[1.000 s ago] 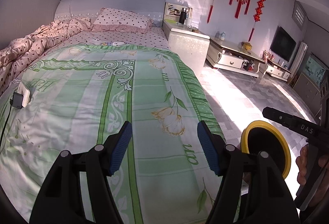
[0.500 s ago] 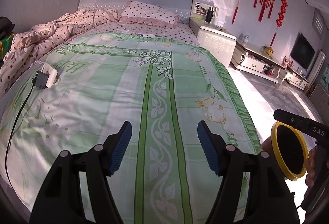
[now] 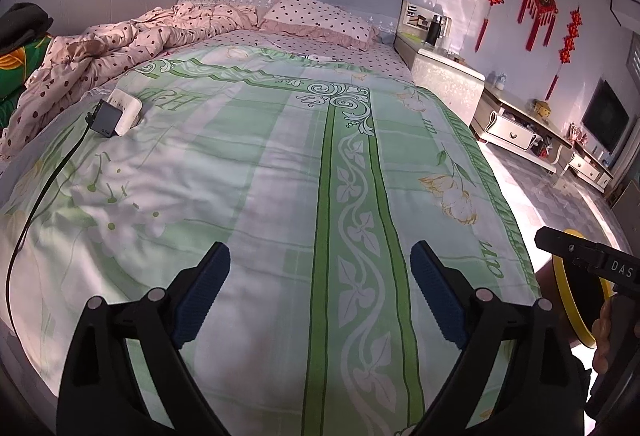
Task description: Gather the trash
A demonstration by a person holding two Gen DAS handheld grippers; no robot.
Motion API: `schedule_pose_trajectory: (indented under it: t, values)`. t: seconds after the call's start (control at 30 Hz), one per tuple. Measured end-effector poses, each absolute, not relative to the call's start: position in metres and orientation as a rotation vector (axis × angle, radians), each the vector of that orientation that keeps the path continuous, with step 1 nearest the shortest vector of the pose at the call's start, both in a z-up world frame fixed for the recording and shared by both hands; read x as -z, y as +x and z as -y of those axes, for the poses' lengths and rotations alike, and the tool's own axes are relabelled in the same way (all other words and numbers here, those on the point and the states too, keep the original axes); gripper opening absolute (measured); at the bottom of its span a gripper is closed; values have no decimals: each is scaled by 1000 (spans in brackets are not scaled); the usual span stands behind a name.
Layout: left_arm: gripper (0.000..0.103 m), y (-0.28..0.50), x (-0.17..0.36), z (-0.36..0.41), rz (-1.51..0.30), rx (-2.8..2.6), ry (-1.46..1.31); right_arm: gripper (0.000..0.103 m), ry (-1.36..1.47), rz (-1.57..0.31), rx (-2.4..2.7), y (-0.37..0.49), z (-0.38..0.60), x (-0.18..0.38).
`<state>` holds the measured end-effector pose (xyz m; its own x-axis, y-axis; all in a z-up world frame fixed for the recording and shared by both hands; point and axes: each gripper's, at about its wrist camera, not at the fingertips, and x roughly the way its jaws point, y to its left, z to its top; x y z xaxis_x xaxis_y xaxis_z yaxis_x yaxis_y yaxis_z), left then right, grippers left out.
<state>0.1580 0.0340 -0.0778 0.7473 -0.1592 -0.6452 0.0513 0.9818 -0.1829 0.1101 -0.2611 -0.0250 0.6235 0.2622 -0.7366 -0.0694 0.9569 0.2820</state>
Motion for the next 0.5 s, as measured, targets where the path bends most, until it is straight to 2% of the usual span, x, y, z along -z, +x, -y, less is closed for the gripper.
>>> schedule_pose_trajectory:
  t: [0.13,0.23,0.5]
  values:
    - [95,152,72,-41,-679,111,-175,87,241,-832,-163,105,265,19]
    - [95,147,66,-40,-656,111,-176,92,231,-779,-132,99,267,12]
    - [95,122,42,-27,-566,137,-124,95,229,-647,-85,79,272,-11]
